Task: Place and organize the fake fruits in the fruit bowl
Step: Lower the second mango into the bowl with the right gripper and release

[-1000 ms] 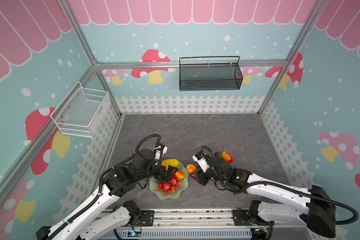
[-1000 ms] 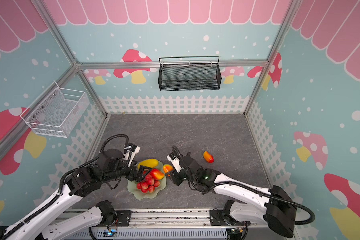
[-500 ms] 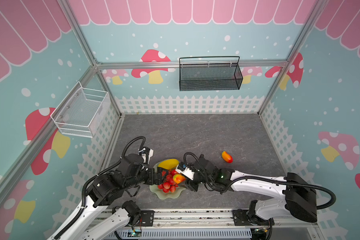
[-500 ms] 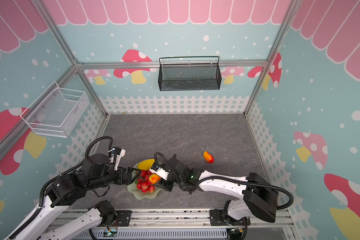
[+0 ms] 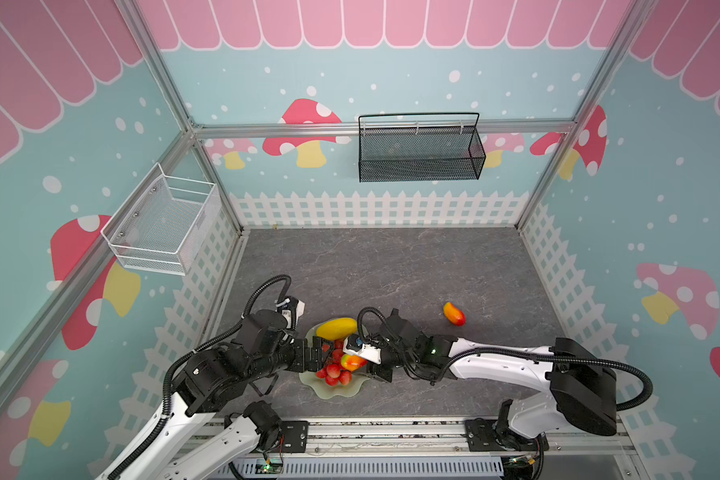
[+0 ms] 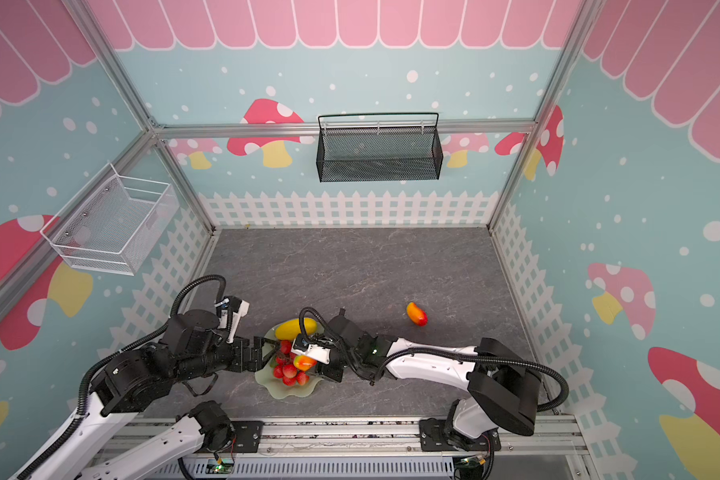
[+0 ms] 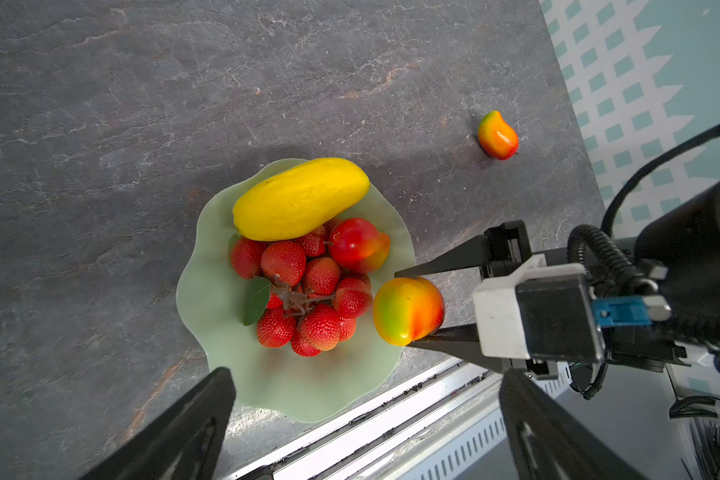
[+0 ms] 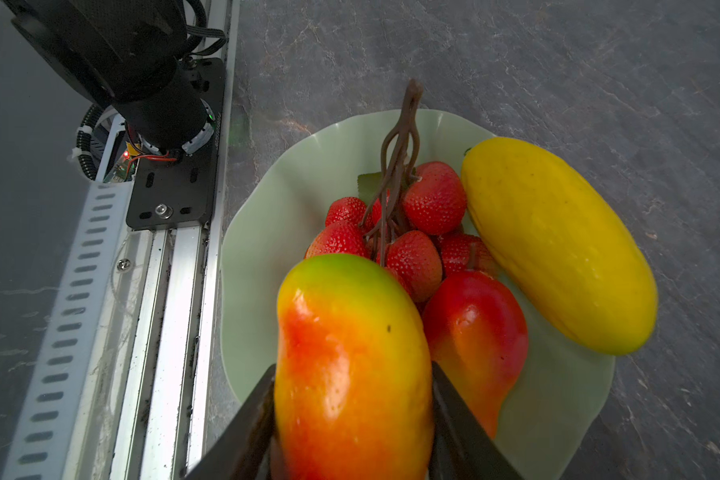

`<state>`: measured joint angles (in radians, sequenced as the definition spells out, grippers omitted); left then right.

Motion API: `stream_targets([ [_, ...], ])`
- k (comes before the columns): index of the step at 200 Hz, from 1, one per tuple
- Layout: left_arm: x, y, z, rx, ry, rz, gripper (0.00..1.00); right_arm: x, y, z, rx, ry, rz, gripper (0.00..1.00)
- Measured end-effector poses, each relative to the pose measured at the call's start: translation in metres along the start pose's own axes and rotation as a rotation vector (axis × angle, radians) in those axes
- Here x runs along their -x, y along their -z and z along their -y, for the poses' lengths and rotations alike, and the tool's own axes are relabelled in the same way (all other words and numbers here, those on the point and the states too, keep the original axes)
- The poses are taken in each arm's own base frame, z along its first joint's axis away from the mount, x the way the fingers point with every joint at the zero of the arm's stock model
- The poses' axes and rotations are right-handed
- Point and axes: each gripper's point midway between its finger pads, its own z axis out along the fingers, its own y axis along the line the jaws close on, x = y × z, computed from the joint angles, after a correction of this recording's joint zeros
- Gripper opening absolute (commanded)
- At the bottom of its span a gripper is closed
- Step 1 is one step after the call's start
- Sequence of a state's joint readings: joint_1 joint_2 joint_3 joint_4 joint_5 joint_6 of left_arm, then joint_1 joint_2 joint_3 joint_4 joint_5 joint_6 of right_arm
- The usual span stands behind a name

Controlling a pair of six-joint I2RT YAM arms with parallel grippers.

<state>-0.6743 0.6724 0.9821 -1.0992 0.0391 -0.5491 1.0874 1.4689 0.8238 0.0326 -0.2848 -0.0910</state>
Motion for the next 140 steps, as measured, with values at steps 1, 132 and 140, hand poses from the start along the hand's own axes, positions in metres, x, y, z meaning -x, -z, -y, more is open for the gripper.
stream_targets([
  [1, 0.0, 0.0, 0.0, 0.0, 0.0, 0.0, 1.0, 0.0, 0.0, 0.0, 0.0, 0.002, 0.001, 0.42],
  [132, -0.001, -0.002, -0.001, 0.008, -0.006, -0.009, 1.0, -0.022, -0.02, 0.001, 0.014, 0.061, -0.062, 0.65],
  [140, -0.001, -0.002, -0.001, 0.008, -0.006, -0.009, 1.0, -0.022, -0.02, 0.001, 0.013, 0.065, -0.062, 0.68],
])
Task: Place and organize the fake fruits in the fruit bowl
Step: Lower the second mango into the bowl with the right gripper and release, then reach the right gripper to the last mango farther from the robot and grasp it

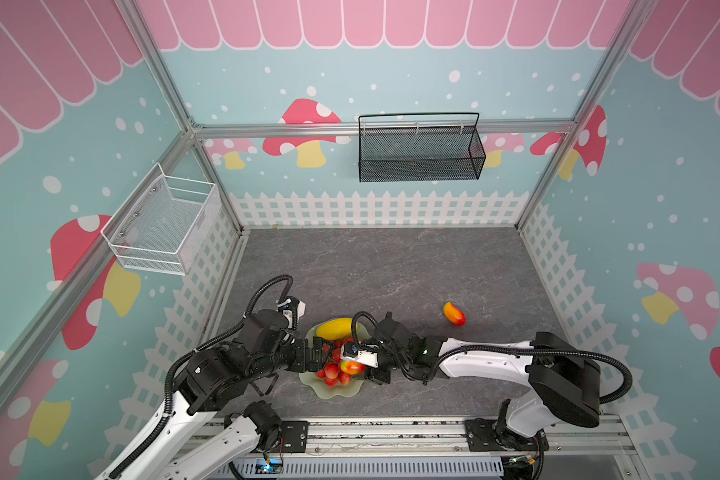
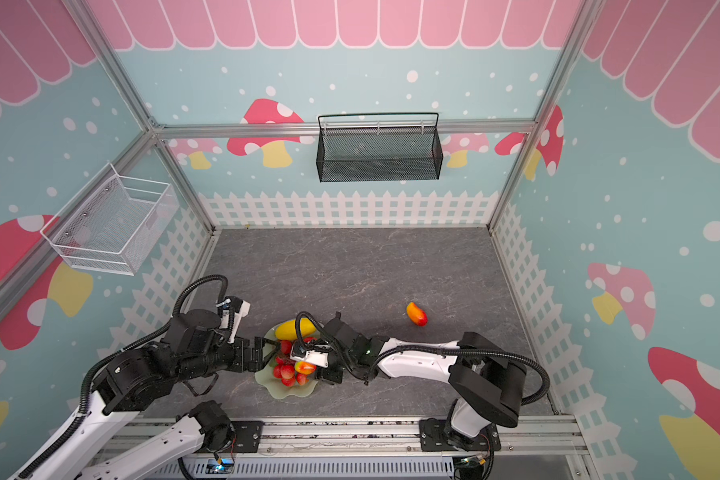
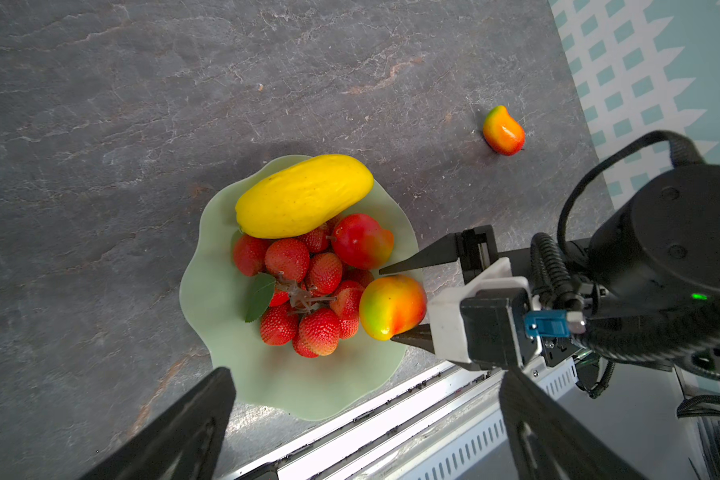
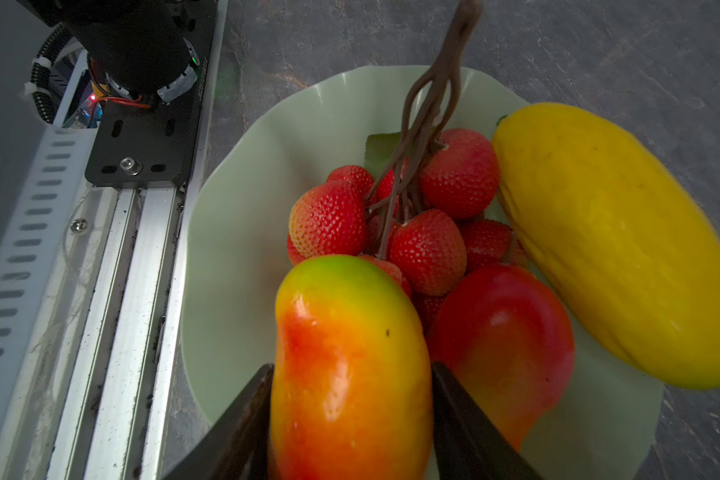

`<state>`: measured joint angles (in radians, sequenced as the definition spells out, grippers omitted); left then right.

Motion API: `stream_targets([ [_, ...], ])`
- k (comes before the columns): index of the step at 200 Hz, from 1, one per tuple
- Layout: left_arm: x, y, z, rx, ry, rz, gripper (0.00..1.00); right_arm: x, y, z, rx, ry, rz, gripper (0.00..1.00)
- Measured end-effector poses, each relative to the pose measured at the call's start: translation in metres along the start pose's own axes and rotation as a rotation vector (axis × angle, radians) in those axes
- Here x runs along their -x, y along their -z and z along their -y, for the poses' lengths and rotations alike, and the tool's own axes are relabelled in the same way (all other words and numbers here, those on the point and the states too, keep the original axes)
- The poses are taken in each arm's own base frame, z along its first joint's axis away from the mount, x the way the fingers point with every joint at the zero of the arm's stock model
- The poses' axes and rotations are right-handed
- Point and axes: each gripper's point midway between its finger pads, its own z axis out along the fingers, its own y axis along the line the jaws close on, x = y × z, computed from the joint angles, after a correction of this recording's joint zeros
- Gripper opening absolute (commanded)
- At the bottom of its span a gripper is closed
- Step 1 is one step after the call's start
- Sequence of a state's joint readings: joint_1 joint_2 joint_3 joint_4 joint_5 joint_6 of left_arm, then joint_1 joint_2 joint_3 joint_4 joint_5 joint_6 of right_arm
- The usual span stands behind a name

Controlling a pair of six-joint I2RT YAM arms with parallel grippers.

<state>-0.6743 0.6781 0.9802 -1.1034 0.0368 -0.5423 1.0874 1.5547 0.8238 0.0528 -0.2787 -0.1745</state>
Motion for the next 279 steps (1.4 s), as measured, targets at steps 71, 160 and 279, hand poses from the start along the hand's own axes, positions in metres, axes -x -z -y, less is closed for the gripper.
stream_targets([
  [71, 0.0, 0.0, 0.0, -0.001, -0.008, 0.0, 1.0, 0.004, 0.005, 0.001, -0.009, 0.009, 0.005, 0.9],
  [160, 0.004, -0.01, 0.011, -0.034, -0.041, -0.024, 1.0, 0.024, 0.074, 0.045, -0.226, -0.109, 0.108, 1.0],
  [279, 0.025, -0.062, 0.063, -0.205, -0.168, -0.064, 1.0, -0.222, 0.205, 0.19, -0.938, -1.004, -0.373, 0.94],
])
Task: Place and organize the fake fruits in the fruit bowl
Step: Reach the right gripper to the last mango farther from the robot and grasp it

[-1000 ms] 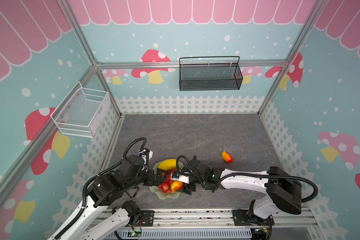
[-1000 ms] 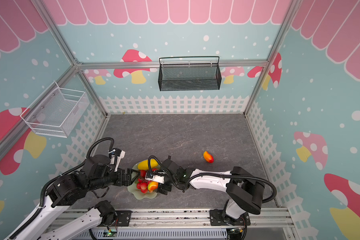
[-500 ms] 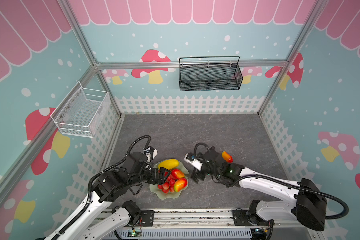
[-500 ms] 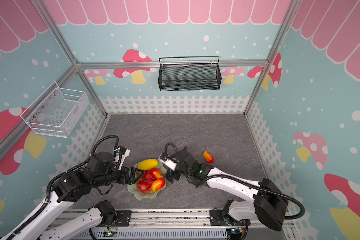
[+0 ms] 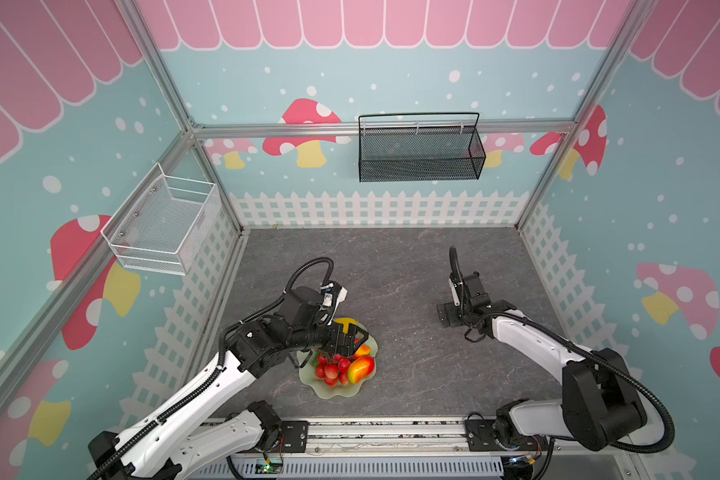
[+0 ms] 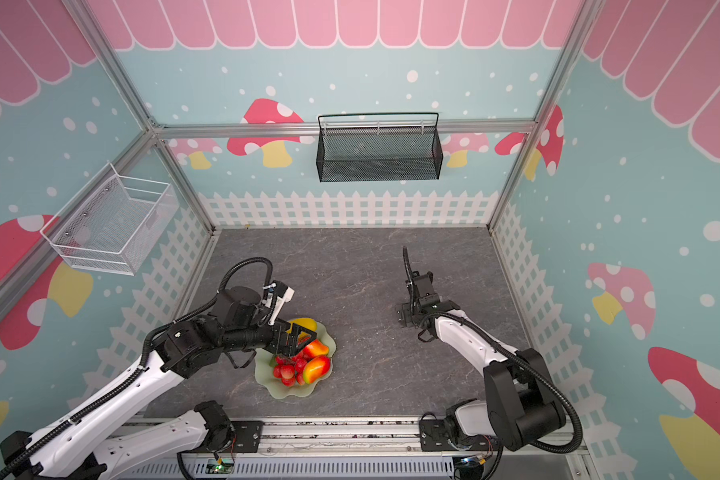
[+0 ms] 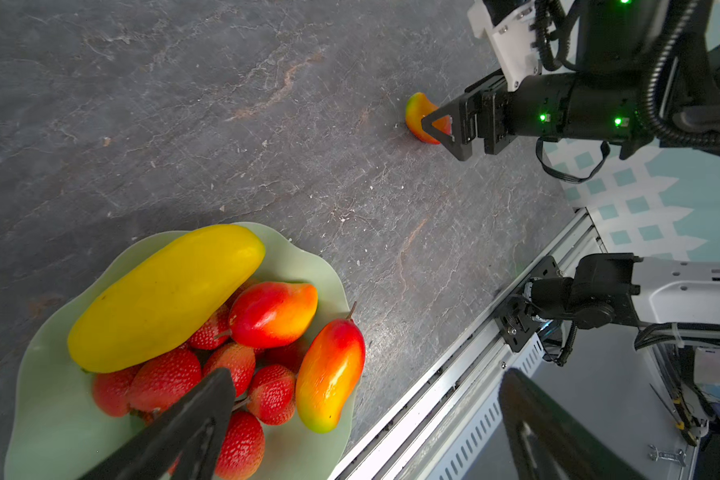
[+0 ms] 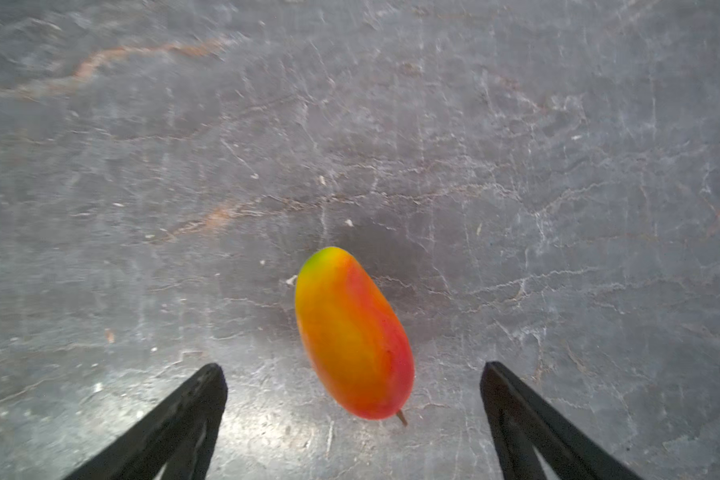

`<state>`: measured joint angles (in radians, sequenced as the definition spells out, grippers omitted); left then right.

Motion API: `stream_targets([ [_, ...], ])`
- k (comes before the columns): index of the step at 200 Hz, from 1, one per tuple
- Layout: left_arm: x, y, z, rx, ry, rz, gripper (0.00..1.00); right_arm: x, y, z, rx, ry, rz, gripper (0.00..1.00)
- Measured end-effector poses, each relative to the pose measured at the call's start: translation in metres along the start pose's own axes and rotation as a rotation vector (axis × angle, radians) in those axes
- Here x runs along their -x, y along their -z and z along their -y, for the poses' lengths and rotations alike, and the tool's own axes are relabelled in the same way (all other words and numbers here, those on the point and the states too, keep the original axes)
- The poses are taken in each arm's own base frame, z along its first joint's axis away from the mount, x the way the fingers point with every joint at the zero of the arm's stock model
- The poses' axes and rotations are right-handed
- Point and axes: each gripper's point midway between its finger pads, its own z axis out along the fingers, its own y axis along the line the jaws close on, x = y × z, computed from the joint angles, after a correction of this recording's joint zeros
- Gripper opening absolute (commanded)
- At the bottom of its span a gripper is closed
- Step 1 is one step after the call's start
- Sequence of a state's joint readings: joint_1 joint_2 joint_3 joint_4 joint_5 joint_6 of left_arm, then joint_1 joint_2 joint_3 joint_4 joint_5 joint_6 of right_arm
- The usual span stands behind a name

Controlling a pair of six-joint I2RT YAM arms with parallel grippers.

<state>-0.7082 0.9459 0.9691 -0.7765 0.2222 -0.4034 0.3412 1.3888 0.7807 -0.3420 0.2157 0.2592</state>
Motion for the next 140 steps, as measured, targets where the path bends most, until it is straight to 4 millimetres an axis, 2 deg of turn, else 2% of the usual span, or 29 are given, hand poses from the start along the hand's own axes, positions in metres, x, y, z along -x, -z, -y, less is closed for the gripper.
stream_targets([
  [22, 0.004, 0.0, 0.002, -0.007, -0.013, 0.015, 1.0, -0.008, -0.011, 0.004, -0.014, 0.006, -0.04, 0.88],
  [45, 0.006, 0.002, 0.004, -0.013, -0.022, 0.03, 1.0, -0.014, -0.021, 0.002, -0.013, 0.025, -0.073, 0.74],
  [75, 0.008, 0.004, 0.005, -0.018, -0.025, 0.041, 1.0, -0.019, -0.031, -0.002, -0.005, 0.04, -0.096, 0.67],
  [109, 0.008, 0.004, 0.005, -0.018, -0.026, 0.043, 1.0, -0.016, -0.036, -0.004, 0.009, 0.053, -0.09, 0.54],
  [140, 0.01, 0.005, 0.002, 0.001, -0.025, 0.054, 1.0, -0.008, -0.035, -0.011, 0.053, 0.07, -0.061, 0.5],
])
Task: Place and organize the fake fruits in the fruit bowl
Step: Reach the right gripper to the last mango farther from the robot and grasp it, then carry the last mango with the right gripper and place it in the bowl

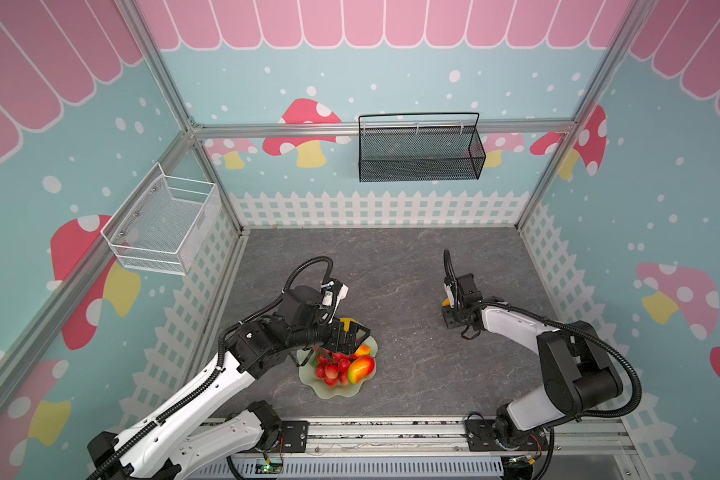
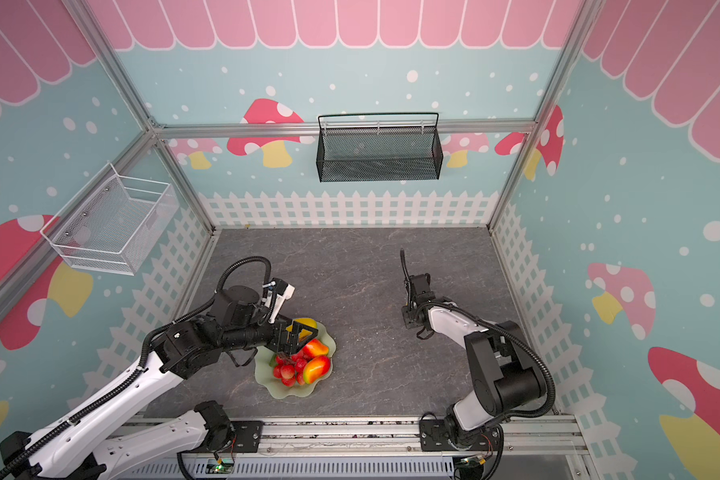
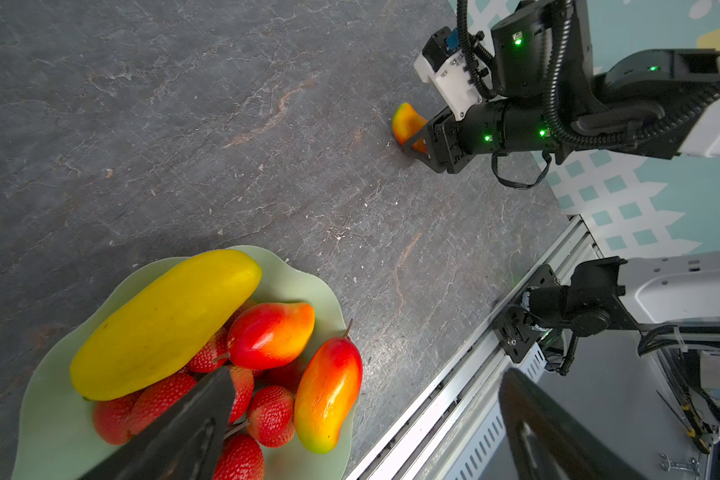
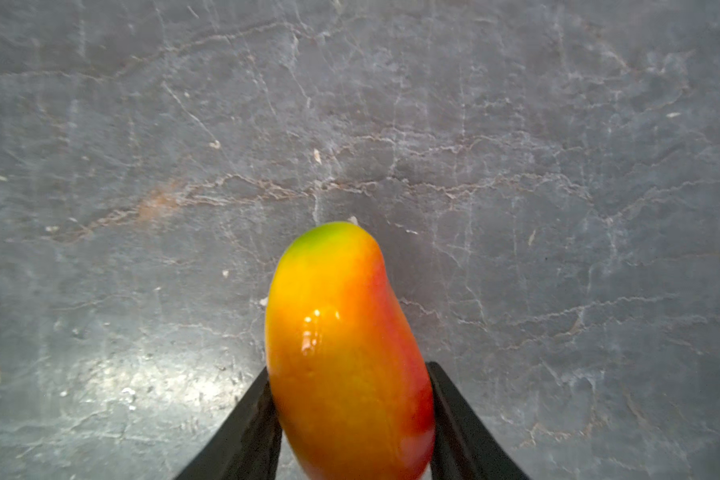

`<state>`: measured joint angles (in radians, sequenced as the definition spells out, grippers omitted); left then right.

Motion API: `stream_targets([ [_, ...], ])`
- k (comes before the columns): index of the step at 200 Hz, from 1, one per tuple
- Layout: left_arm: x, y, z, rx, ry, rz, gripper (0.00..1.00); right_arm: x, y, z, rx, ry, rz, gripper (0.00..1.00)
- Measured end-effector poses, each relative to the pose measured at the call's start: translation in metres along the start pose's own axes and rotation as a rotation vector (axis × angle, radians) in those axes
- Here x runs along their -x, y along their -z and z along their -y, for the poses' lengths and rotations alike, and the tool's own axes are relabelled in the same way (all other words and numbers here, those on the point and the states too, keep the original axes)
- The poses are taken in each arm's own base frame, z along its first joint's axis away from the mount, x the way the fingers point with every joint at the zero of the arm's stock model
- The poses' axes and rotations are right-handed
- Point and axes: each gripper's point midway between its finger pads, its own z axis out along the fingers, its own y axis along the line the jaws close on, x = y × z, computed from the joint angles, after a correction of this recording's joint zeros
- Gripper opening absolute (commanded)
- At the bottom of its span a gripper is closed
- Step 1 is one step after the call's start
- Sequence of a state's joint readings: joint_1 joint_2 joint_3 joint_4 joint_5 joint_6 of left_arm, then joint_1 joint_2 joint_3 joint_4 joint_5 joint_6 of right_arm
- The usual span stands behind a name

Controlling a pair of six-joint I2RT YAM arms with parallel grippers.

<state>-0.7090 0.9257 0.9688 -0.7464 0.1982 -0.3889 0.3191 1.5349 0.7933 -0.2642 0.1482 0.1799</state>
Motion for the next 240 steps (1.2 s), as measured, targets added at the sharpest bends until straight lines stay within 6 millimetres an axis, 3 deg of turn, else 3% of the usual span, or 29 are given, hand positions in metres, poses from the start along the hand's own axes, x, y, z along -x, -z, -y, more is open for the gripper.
stream_targets([
  [18, -0.001, 0.006, -0.004, 0.021, 0.008, 0.011, 1.0, 0.01, 0.011, -0.009, 0.056, 0.016, 0.052, 0.48],
  [39, -0.006, 0.015, -0.017, 0.074, 0.053, 0.01, 1.0, 0.034, 0.046, -0.033, 0.151, 0.071, 0.199, 0.48],
  [51, -0.013, 0.022, -0.025, 0.112, 0.088, 0.001, 1.0, 0.049, 0.075, -0.062, 0.225, 0.151, 0.306, 0.48],
  [63, -0.021, 0.029, -0.031, 0.143, 0.118, -0.009, 1.0, 0.057, 0.108, -0.104, 0.334, 0.259, 0.414, 0.48],
  [81, -0.029, 0.043, -0.038, 0.189, 0.157, -0.017, 1.0, 0.056, 0.153, -0.16, 0.512, 0.388, 0.528, 0.47],
  [105, -0.033, 0.064, -0.046, 0.247, 0.197, -0.001, 1.0, 0.047, 0.187, -0.201, 0.665, 0.468, 0.596, 0.48],
  [147, -0.034, 0.104, -0.052, 0.321, 0.223, 0.046, 1.0, 0.024, 0.211, -0.28, 0.827, 0.602, 0.549, 0.48],
  [176, -0.039, 0.117, -0.053, 0.339, 0.223, 0.034, 1.0, -0.006, 0.219, -0.33, 0.901, 0.691, 0.495, 0.48],
  [196, -0.046, 0.124, -0.055, 0.345, 0.223, 0.024, 1.0, -0.019, 0.218, -0.35, 0.917, 0.727, 0.465, 0.48],
  [240, -0.053, 0.137, -0.058, 0.356, 0.221, 0.039, 1.0, -0.026, 0.201, -0.379, 0.858, 0.769, 0.409, 0.49],
])
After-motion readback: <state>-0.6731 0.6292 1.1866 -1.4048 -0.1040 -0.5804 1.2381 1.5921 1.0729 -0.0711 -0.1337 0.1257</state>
